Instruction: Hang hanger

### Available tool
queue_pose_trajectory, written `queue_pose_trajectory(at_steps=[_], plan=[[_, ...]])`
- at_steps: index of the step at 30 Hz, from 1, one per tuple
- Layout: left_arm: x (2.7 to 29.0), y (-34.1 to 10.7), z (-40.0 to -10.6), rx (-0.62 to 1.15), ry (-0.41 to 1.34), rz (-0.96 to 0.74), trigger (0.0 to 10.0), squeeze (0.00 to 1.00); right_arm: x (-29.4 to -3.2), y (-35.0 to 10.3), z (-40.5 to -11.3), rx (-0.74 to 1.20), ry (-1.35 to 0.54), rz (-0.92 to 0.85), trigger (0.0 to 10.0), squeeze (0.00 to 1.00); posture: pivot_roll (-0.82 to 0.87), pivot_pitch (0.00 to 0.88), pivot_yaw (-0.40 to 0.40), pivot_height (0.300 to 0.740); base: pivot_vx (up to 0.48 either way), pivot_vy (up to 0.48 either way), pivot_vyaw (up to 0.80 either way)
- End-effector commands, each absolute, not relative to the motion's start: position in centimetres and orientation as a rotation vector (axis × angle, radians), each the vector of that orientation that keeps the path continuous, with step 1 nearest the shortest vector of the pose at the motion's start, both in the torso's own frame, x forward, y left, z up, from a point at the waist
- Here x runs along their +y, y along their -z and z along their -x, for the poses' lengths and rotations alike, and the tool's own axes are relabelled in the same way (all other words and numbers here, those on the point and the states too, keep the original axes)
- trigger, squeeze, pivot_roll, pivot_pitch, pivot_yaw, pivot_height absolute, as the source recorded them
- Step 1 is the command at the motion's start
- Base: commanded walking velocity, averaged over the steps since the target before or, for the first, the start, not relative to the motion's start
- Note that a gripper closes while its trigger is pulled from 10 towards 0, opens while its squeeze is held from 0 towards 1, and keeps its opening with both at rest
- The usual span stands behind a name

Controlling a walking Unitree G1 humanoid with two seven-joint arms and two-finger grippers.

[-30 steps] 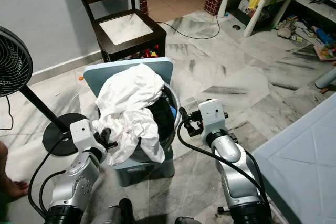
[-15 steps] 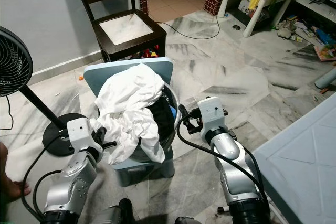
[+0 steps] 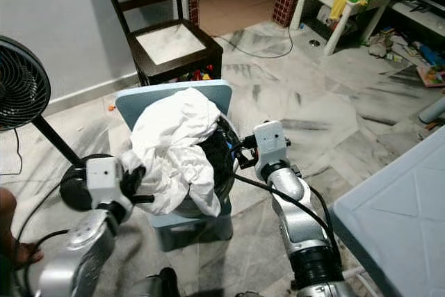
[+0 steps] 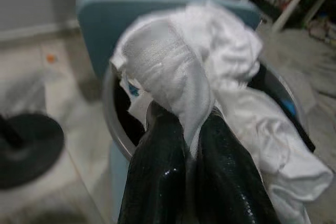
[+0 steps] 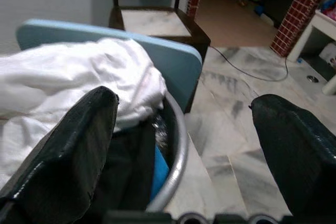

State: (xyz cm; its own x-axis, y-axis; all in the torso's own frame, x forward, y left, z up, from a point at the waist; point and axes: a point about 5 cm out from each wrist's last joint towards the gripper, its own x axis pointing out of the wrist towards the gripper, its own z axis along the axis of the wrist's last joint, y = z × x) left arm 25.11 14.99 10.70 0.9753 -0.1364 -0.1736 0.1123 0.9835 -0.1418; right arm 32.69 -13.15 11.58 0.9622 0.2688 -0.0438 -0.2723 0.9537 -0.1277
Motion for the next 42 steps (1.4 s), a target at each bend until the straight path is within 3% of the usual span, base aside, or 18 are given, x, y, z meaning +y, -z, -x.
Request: queue_pose_trajectory(at_steps=[1, 7, 9, 11, 12, 13, 14, 29, 42], plan=[[15.3, -11.3, -24.4, 0.171, 0.15, 0.113, 0.0, 0.0, -13.1, -11.3, -32.6, 0.024, -0.28, 0.12, 10.0, 0.0, 0.09, 0.021, -0.002, 0.74, 0.0, 0.0, 0.0], [15.9, -12.9, -23.6, 0.087, 0.157, 0.004, 0.0, 0.0, -13.1, -10.8, -32.6, 0.03, -0.285, 0.118, 10.0, 0.0, 0.1, 0.0, 0.002, 0.74, 0.0, 0.0, 0.0], [16.0, -13.3, -23.6, 0.07, 0.152, -0.007, 0.8, 0.0, -13.1, -10.8, -32.7, 0.03, -0.282, 0.108, 10.0, 0.0, 0.1, 0.0, 0.003, 0.74, 0.0, 0.0, 0.0], [16.0, -13.7, -23.5, 0.049, 0.143, -0.023, 4.0, 0.0, -13.3, -10.7, -32.9, 0.037, -0.268, 0.083, 10.0, 0.0, 0.1, 0.0, 0.011, 0.74, 0.0, 0.0, 0.0], [15.9, -13.7, -23.5, 0.045, 0.144, -0.023, 4.0, 0.0, -13.4, -10.7, -32.9, 0.039, -0.265, 0.076, 10.0, 0.0, 0.1, 0.0, 0.013, 0.74, 0.0, 0.0, 0.0], [16.0, -13.3, -23.4, 0.068, 0.139, -0.008, 9.4, 0.0, -13.5, -10.7, -32.9, 0.038, -0.261, 0.075, 10.0, 0.0, 0.1, 0.0, 0.016, 0.74, 0.0, 0.0, 0.0], [16.0, -12.6, -23.2, 0.106, 0.127, 0.004, 10.0, 0.0, -13.6, -10.7, -32.9, 0.035, -0.254, 0.073, 10.0, 0.0, 0.09, 0.0, 0.024, 0.74, 0.0, 0.0, 0.0], [14.5, -10.6, -25.1, 0.151, 0.126, 0.009, 10.0, 0.0, -14.1, -10.1, -33.0, 0.051, -0.164, -0.083, 10.0, 0.0, 0.05, 0.0, 0.053, 0.74, 0.0, 0.0, 0.0], [13.5, -9.4, -27.1, 0.164, 0.111, 0.061, 10.0, 0.0, -12.2, -7.3, -33.4, 0.186, -0.136, -0.209, 10.0, 0.0, 0.06, 0.0, 0.012, 0.74, 0.0, 0.0, 0.0]])
